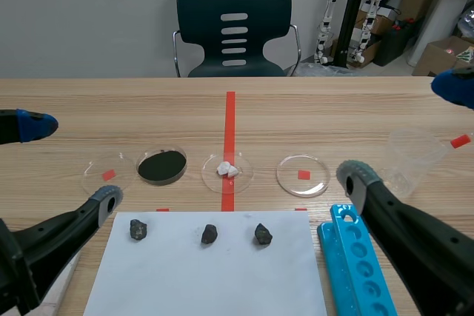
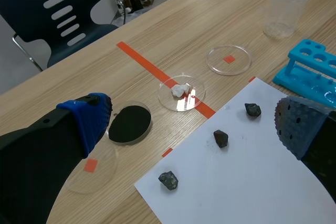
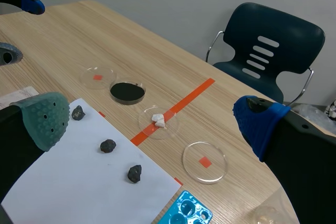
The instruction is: Pick up the left mineral with the left hand
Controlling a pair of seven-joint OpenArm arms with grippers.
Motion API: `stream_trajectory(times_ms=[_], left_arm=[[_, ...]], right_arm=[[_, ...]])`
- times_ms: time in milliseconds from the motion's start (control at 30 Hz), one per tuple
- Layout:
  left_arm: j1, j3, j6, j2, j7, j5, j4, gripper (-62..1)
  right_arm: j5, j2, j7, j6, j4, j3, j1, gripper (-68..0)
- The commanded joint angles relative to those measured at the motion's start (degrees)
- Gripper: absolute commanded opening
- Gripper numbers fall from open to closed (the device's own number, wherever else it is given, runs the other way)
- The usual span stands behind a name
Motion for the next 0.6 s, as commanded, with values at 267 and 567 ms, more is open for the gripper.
stream_trajectory(times_ms=[267,567], left_arm=[[-0.2,0.2,0.1,0.1,5.2,-0.4,0.5,1.4],[-0.2,0.2,0.1,0.1,7.2,-0.4,0.5,1.4]], right_arm=[[0.7,0.2,0.6,0.0,0.7,0.4,-0.1,0.4],[0.7,0.2,0.6,0.0,0.7,0.4,-0.1,0.4]])
